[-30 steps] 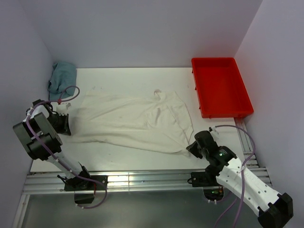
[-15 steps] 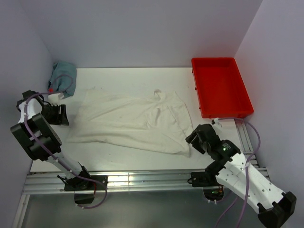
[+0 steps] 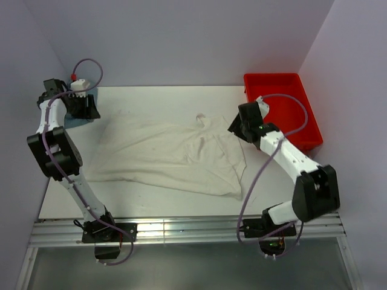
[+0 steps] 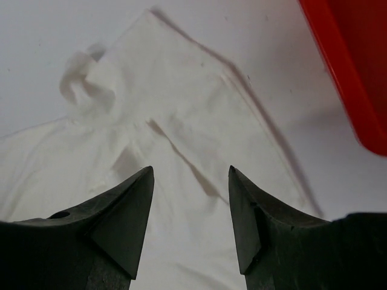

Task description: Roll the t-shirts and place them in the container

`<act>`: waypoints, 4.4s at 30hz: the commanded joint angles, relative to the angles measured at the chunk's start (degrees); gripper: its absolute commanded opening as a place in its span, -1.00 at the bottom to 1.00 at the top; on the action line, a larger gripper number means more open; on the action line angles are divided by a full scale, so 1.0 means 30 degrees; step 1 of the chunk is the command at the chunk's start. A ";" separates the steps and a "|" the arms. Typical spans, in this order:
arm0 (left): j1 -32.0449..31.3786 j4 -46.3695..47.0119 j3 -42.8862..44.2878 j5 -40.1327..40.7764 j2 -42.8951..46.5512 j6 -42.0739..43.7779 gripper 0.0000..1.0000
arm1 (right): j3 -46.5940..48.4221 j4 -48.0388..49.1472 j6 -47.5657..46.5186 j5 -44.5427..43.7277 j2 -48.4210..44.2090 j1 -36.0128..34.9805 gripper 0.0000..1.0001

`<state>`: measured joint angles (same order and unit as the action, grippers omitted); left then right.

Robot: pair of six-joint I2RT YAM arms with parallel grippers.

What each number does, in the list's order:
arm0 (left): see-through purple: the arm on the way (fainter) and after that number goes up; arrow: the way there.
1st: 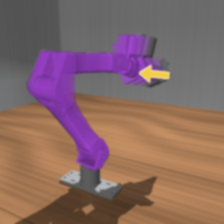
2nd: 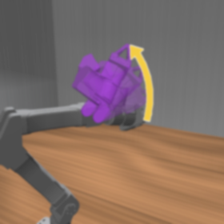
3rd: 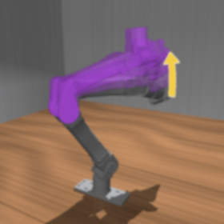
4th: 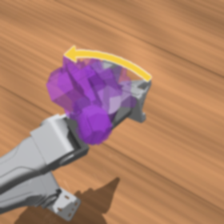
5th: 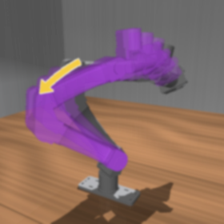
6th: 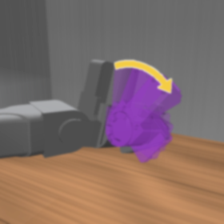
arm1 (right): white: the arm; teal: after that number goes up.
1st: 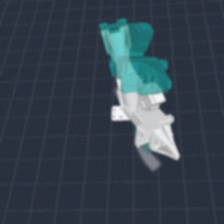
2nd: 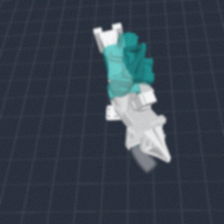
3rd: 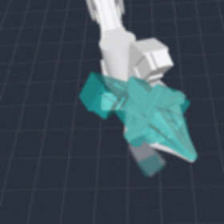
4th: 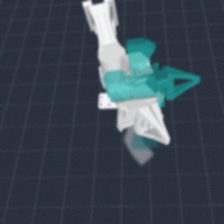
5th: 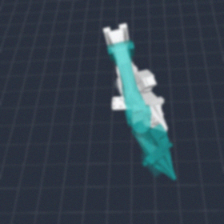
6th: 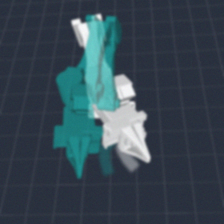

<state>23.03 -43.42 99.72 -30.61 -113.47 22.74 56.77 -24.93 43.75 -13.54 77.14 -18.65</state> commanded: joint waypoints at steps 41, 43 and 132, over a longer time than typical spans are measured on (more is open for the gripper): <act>-0.3691 0.3575 0.5311 0.3025 -0.7528 -0.2658 -0.59 | 0.8966 0.0253 -0.3361 0.0441 1.2576 0.2058 0.15; -0.3720 0.3516 0.5547 0.3171 -0.7616 -0.2688 -0.79 | 0.9024 0.0194 -0.3362 0.0470 1.2693 0.2058 0.15; -0.0527 -0.3048 -0.3385 0.0474 -0.0819 0.4431 -0.99 | -0.4100 0.1746 -0.0286 -0.0262 0.1853 0.0506 -1.00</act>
<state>20.93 -52.58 90.21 -30.48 -116.66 33.15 45.30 -20.03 42.54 -11.73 84.77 -16.73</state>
